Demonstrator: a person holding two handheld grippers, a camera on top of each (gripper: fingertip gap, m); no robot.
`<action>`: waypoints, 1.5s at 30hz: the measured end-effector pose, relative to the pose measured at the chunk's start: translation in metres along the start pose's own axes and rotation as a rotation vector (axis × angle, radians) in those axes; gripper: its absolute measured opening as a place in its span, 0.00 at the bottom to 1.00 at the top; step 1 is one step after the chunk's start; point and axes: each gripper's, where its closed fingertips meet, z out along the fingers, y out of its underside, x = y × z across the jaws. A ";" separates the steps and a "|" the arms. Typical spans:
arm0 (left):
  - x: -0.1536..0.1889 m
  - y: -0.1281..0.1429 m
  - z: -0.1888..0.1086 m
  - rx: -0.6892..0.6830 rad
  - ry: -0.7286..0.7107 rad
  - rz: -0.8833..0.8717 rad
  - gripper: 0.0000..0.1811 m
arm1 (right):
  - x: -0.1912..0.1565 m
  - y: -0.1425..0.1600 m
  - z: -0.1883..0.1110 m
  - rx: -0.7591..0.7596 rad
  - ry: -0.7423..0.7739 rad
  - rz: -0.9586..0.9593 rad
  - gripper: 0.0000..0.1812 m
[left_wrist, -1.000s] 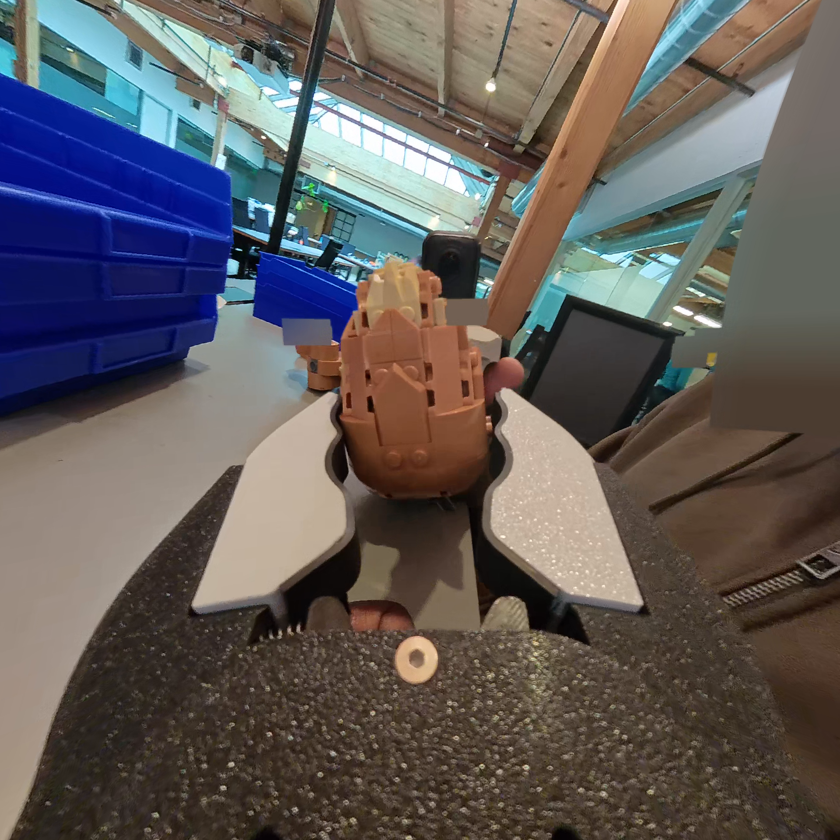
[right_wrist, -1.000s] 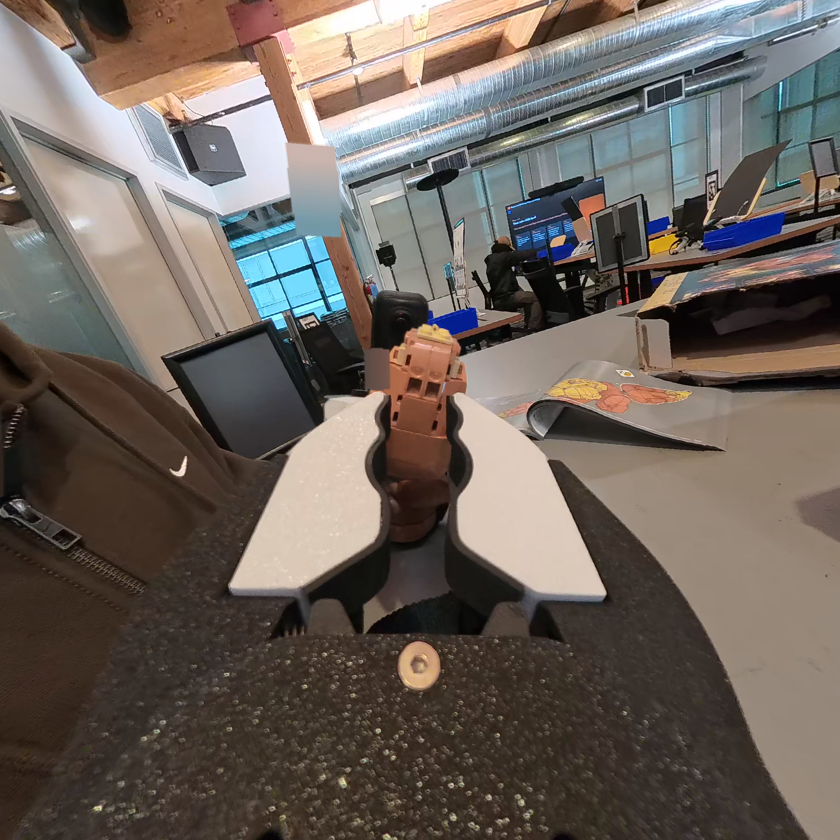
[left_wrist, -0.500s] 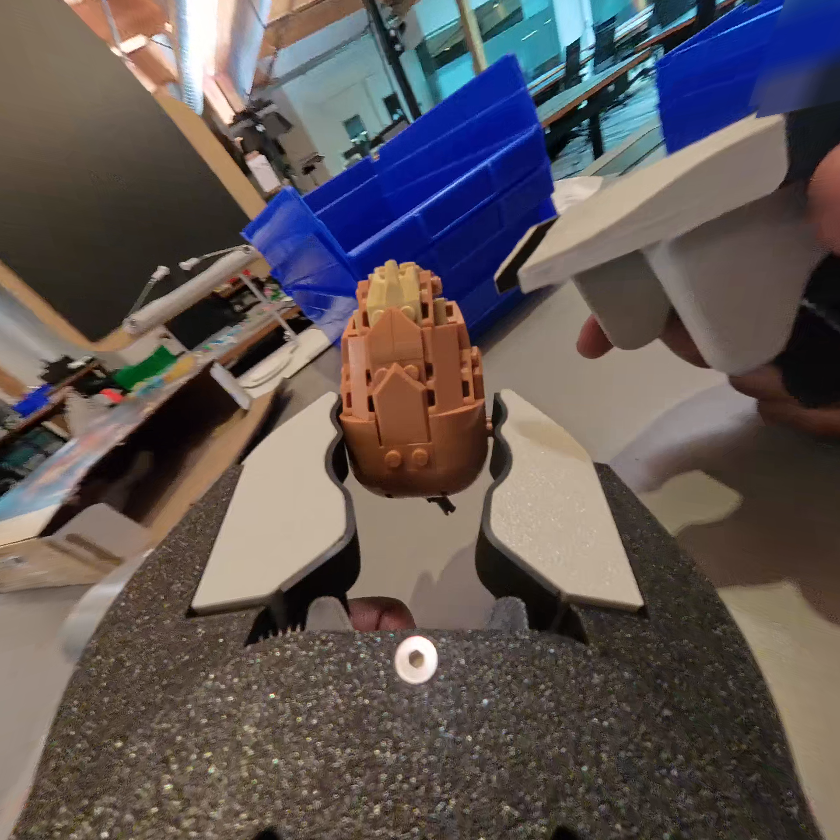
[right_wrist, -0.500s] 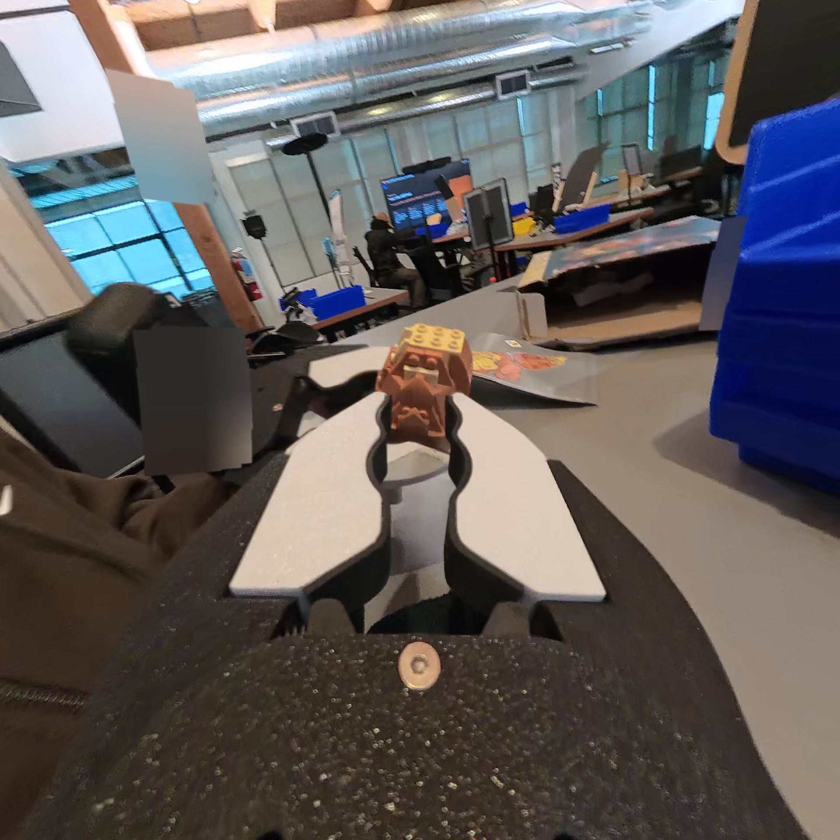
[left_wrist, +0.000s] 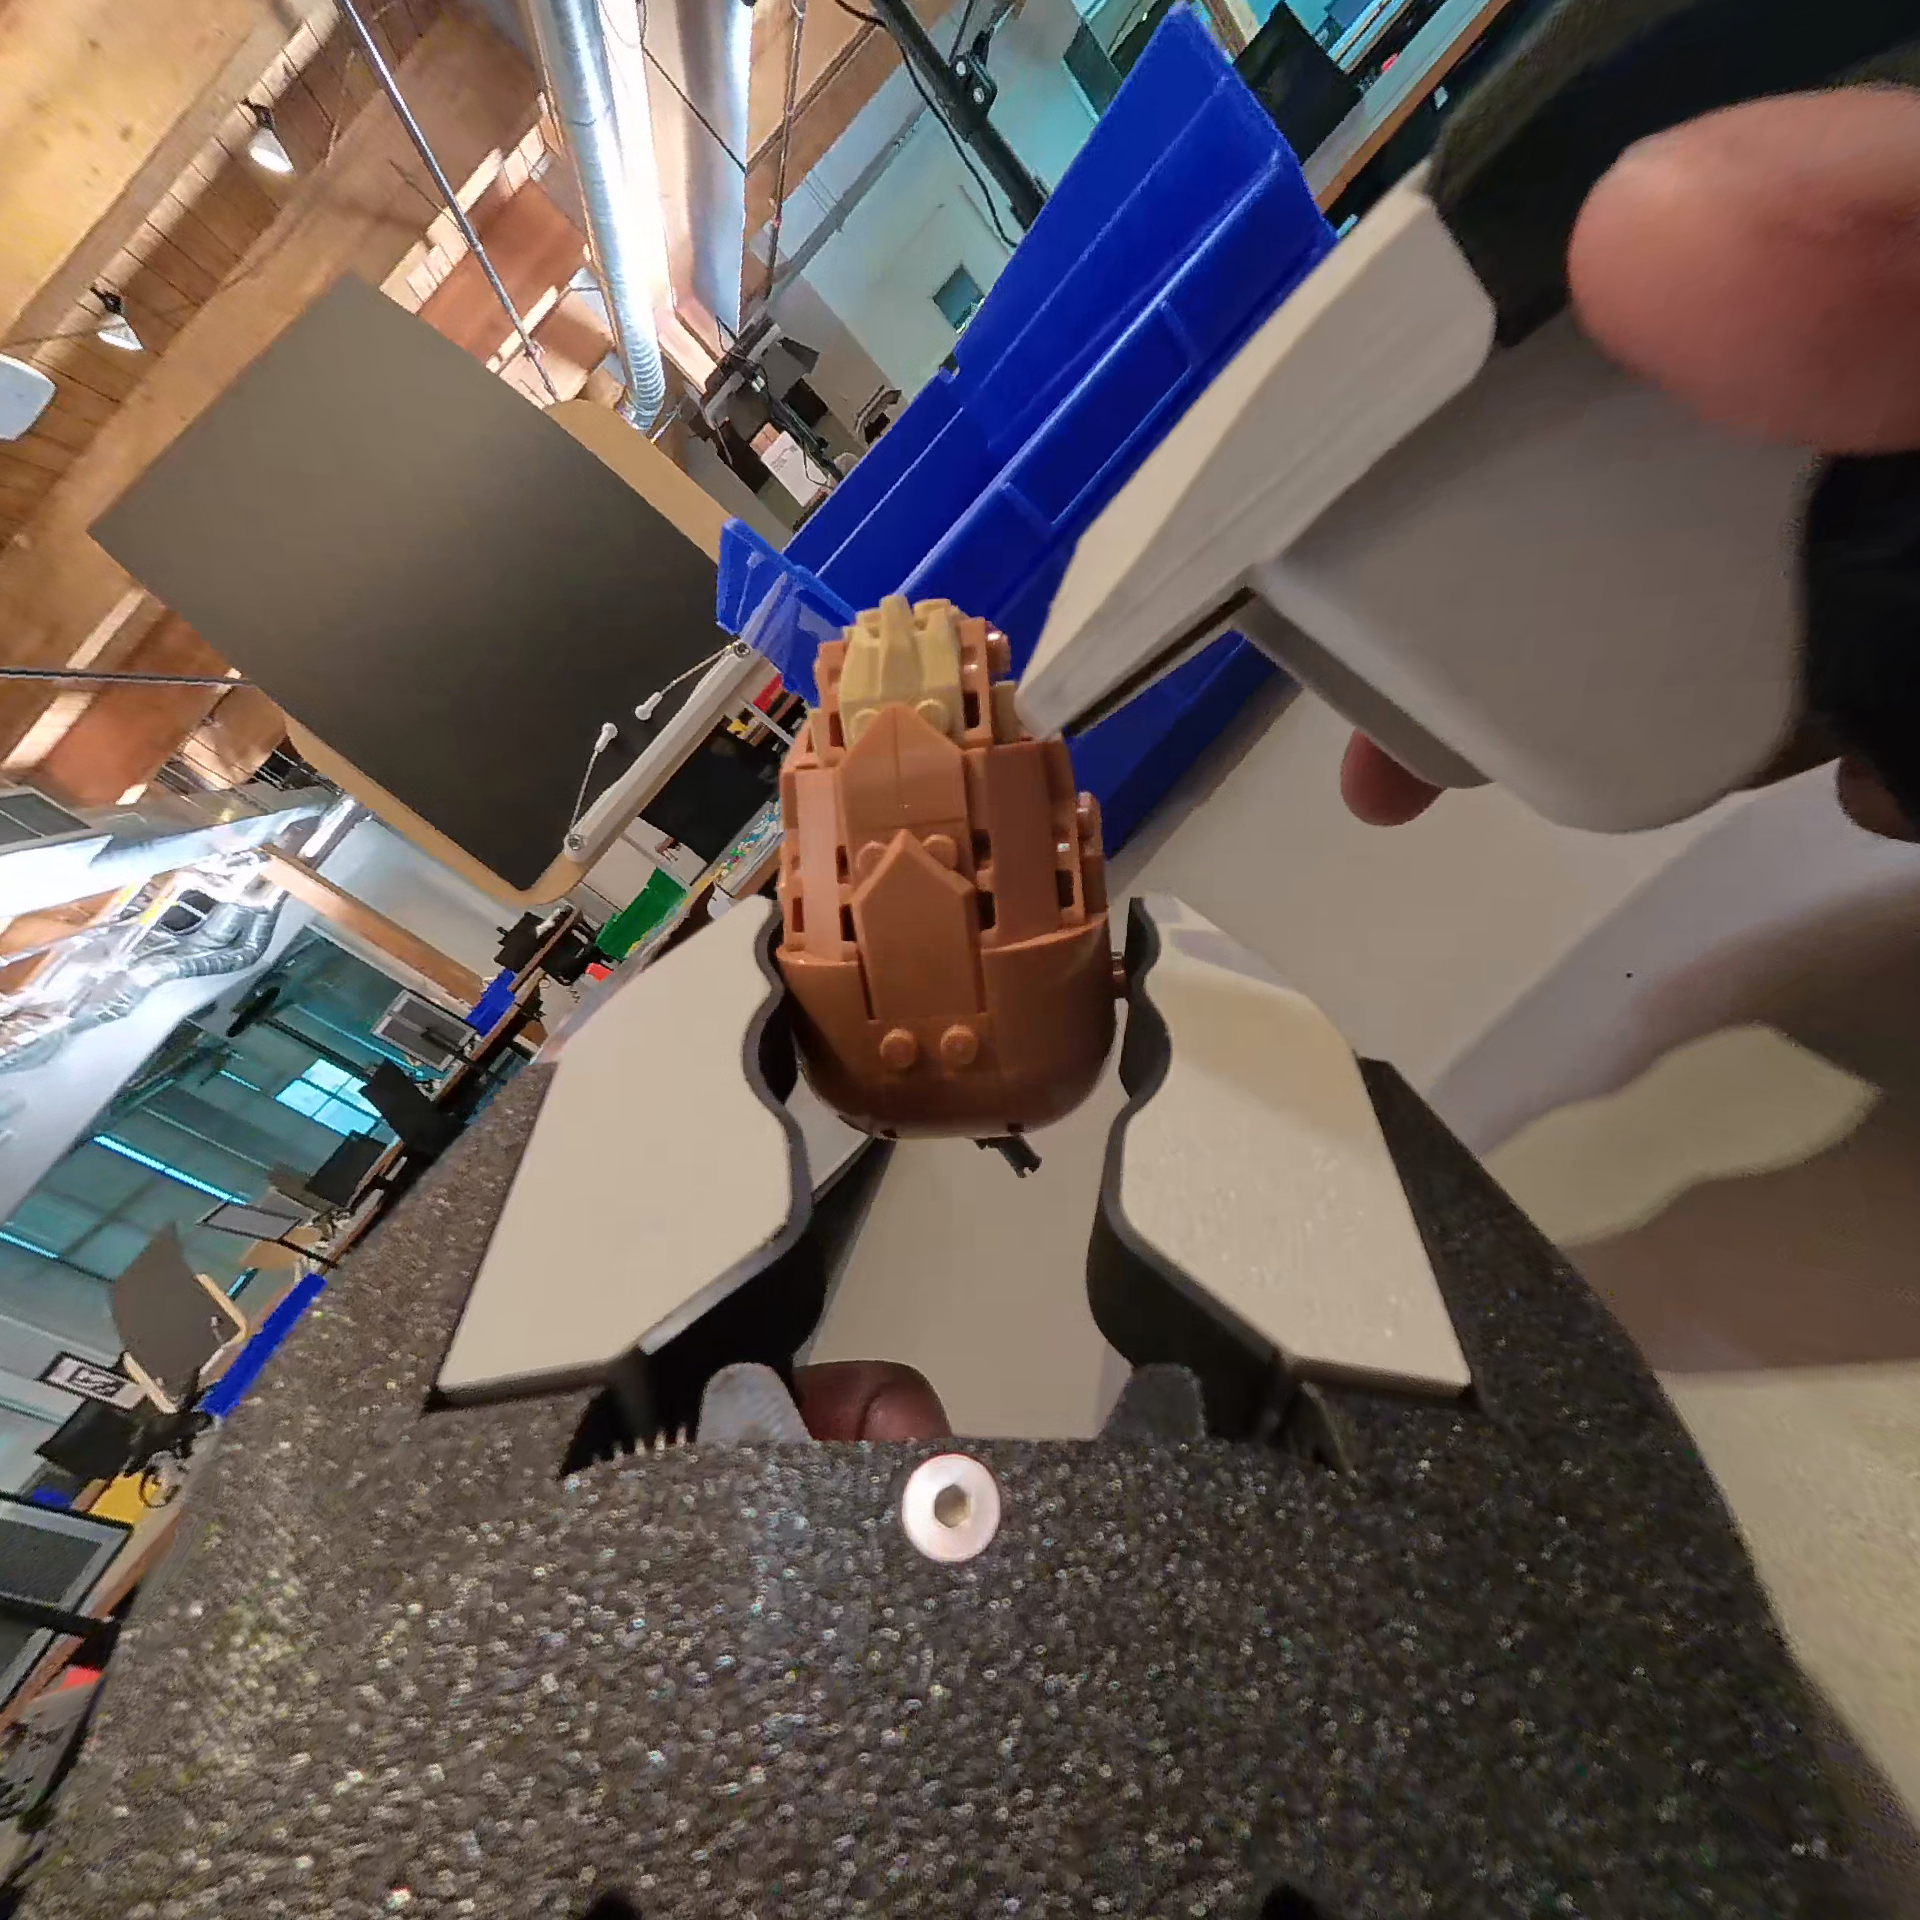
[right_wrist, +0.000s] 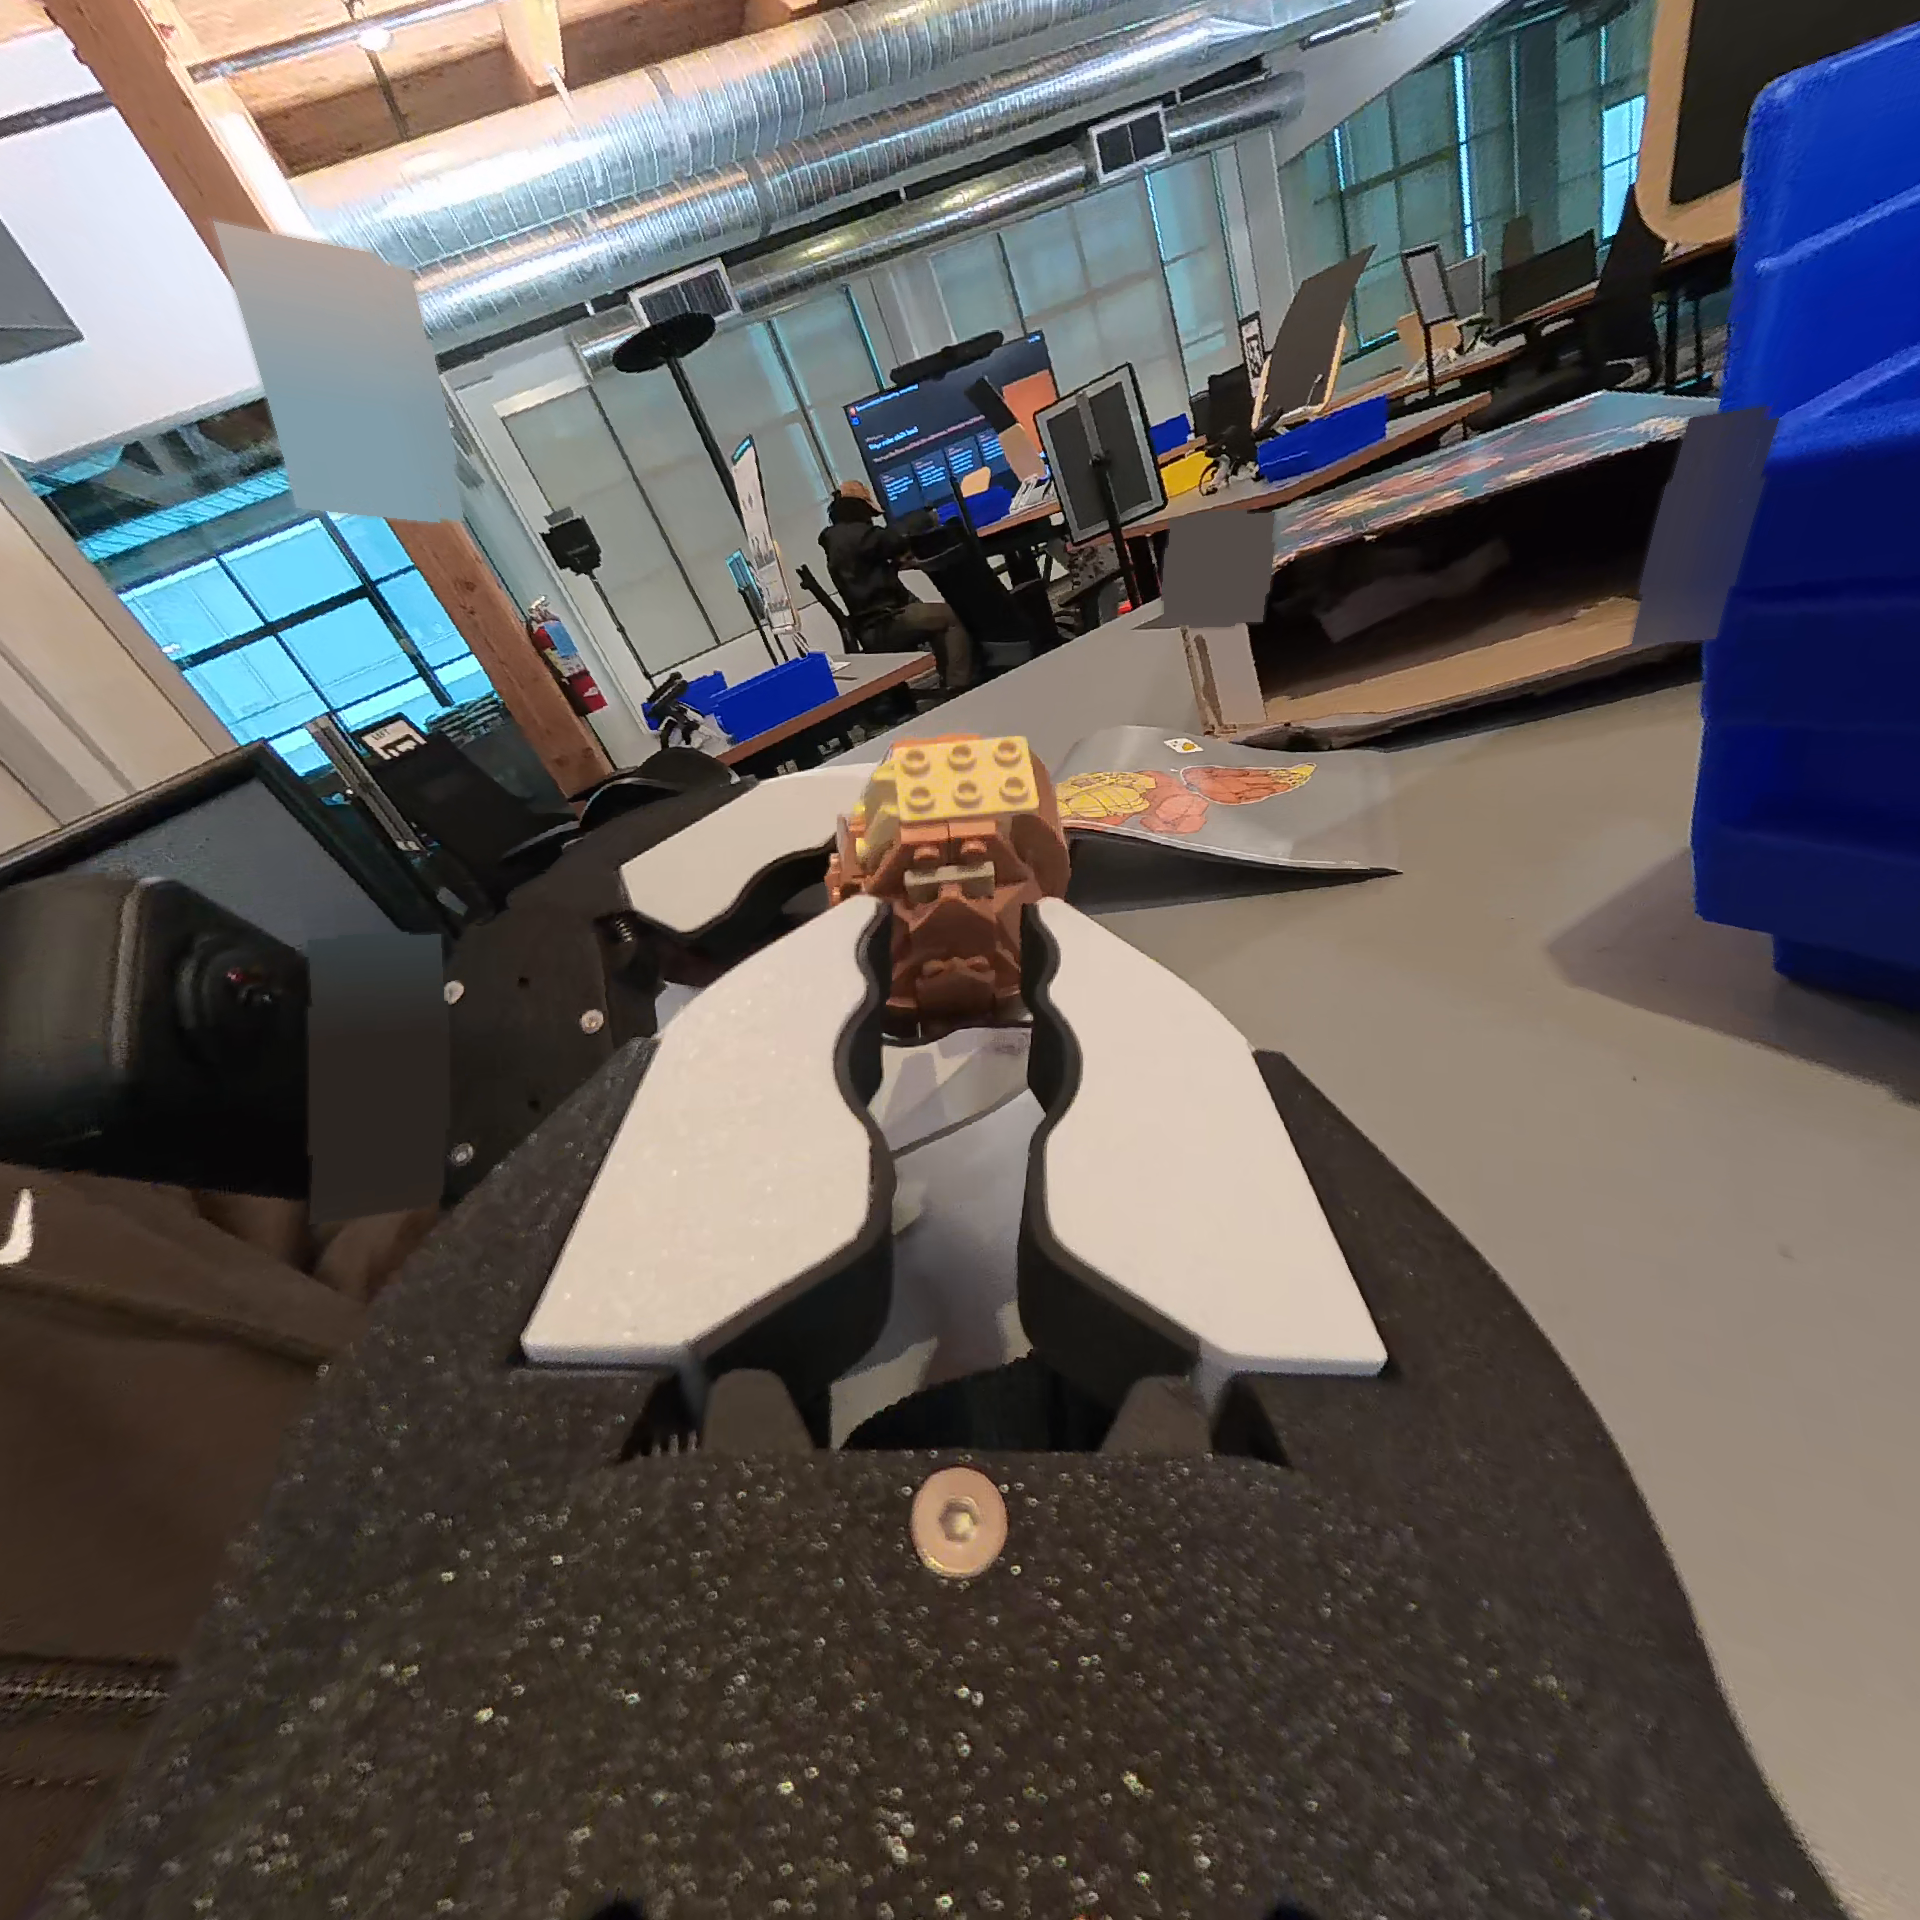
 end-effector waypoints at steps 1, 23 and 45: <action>0.000 -0.001 0.000 0.002 -0.003 0.009 0.34 | 0.000 -0.001 0.000 0.004 -0.001 0.005 0.13; 0.008 -0.006 -0.006 0.087 0.108 0.007 0.33 | -0.003 0.003 -0.002 -0.034 -0.117 0.126 0.07; 0.020 -0.001 -0.002 0.071 0.204 -0.048 0.33 | -0.009 -0.001 -0.012 -0.024 -0.096 -0.060 0.01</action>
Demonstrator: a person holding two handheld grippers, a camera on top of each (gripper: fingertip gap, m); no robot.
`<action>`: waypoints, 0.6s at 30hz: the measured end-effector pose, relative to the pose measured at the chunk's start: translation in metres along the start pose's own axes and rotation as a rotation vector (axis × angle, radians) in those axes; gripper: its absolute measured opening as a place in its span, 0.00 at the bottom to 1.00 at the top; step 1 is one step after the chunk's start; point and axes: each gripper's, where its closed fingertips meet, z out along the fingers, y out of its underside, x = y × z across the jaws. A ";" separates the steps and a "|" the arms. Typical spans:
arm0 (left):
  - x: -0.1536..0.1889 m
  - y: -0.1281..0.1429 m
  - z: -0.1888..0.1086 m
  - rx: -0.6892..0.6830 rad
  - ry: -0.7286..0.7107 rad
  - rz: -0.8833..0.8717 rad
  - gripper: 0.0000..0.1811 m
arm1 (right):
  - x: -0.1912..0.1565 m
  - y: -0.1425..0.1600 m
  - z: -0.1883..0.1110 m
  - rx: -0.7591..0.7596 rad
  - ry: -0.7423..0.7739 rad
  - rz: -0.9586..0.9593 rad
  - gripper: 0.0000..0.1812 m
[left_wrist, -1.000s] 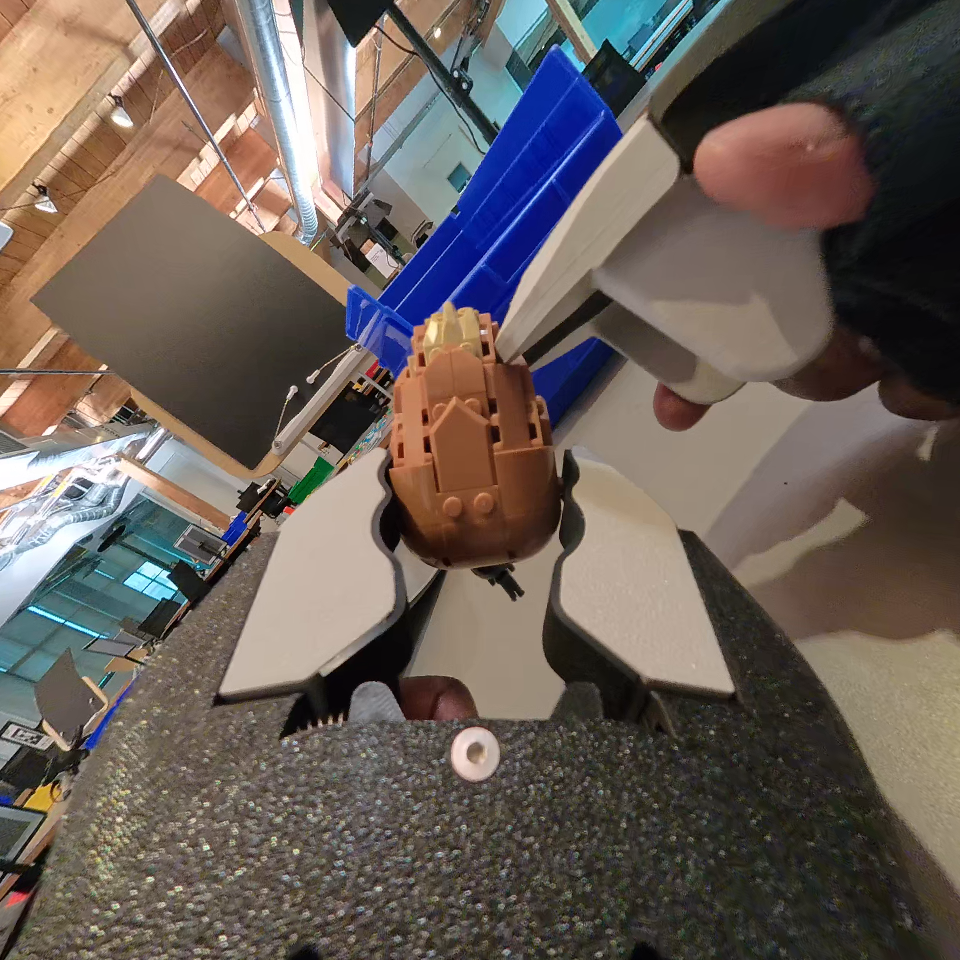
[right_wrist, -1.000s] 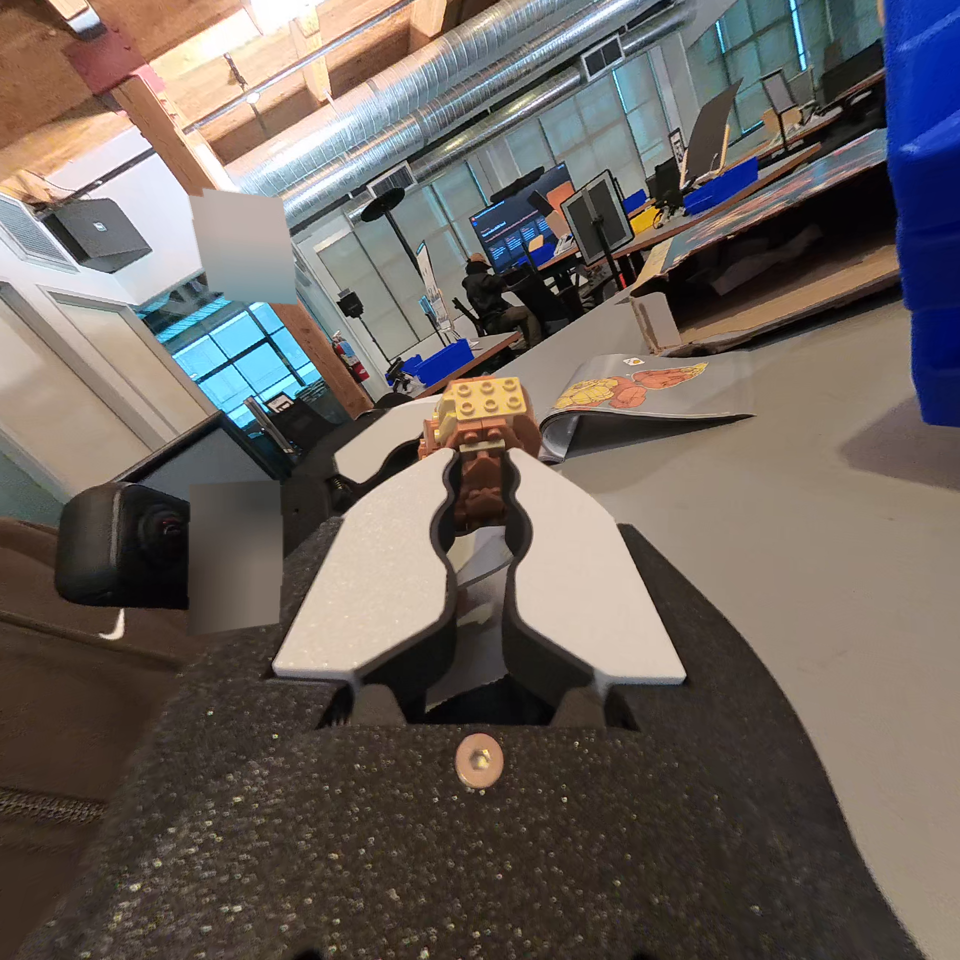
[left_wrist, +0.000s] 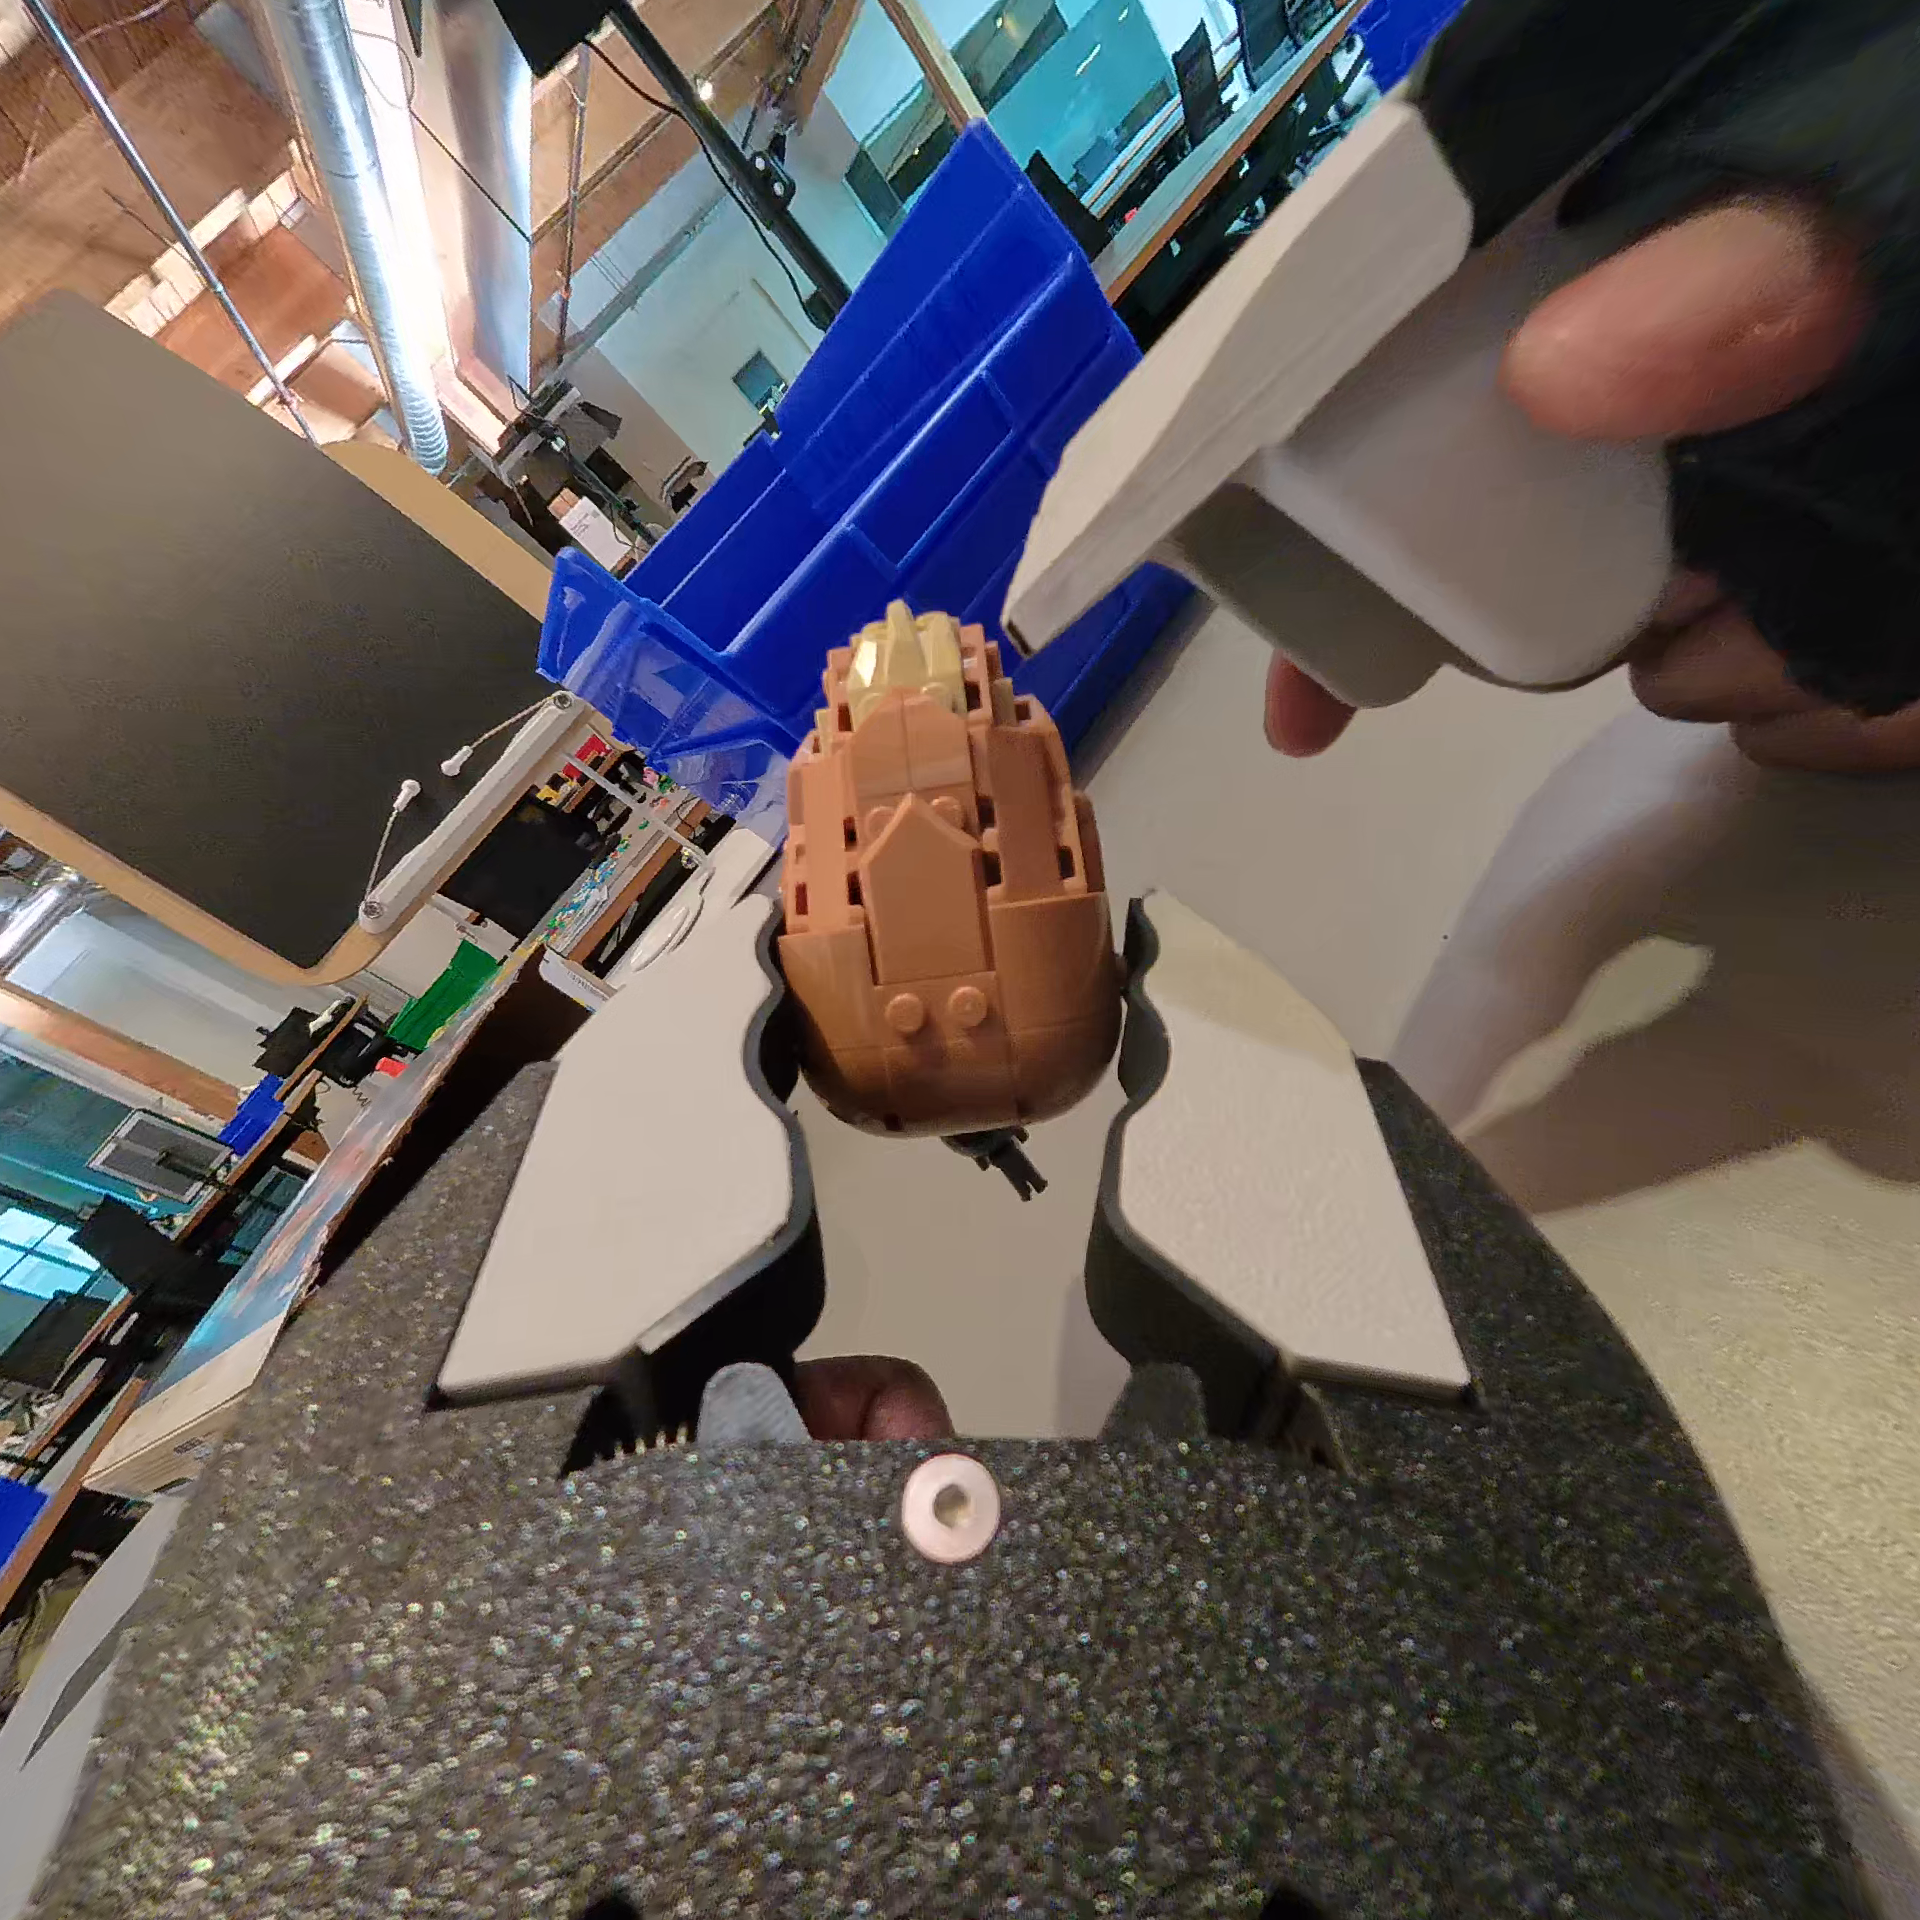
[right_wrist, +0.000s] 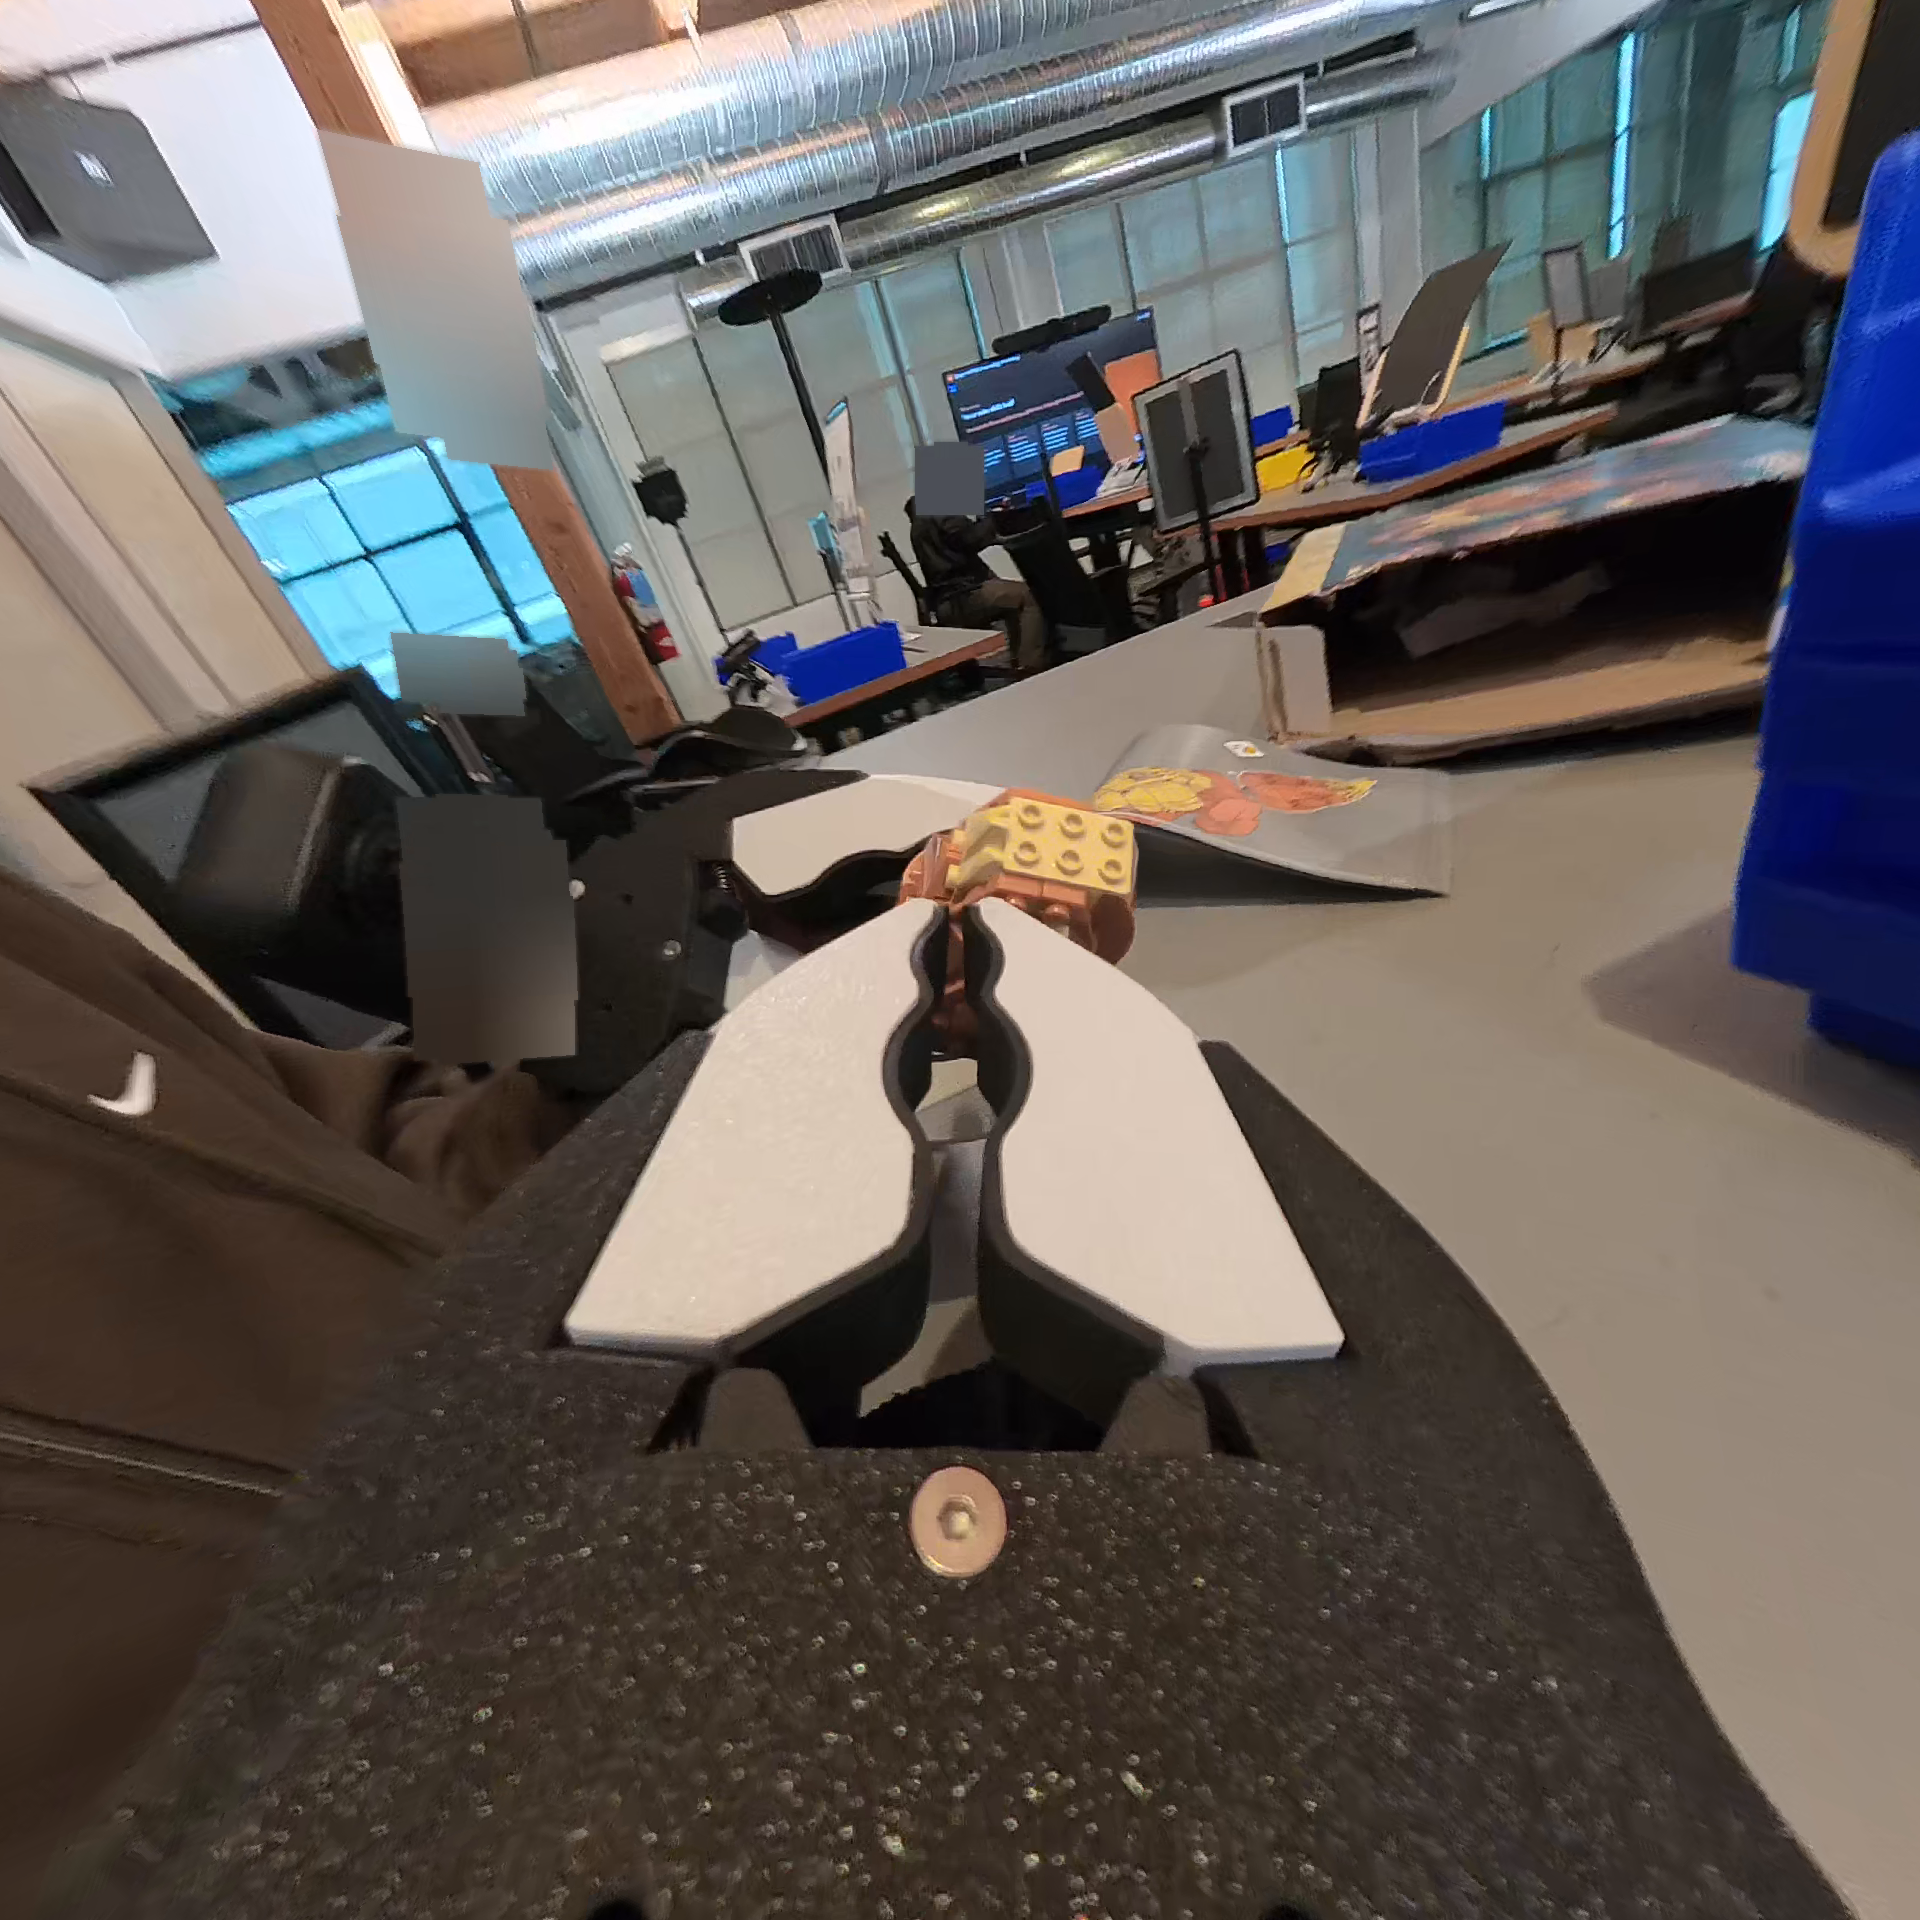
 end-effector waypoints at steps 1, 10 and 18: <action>0.000 0.001 0.000 -0.003 -0.001 -0.002 0.33 | 0.000 0.000 0.000 -0.002 0.011 -0.022 0.02; -0.002 0.005 0.002 -0.039 -0.040 0.066 0.33 | 0.003 -0.001 -0.001 -0.012 0.131 -0.235 0.07; 0.000 0.004 0.003 -0.052 -0.073 0.174 0.34 | 0.005 -0.001 -0.001 -0.029 0.196 -0.341 0.13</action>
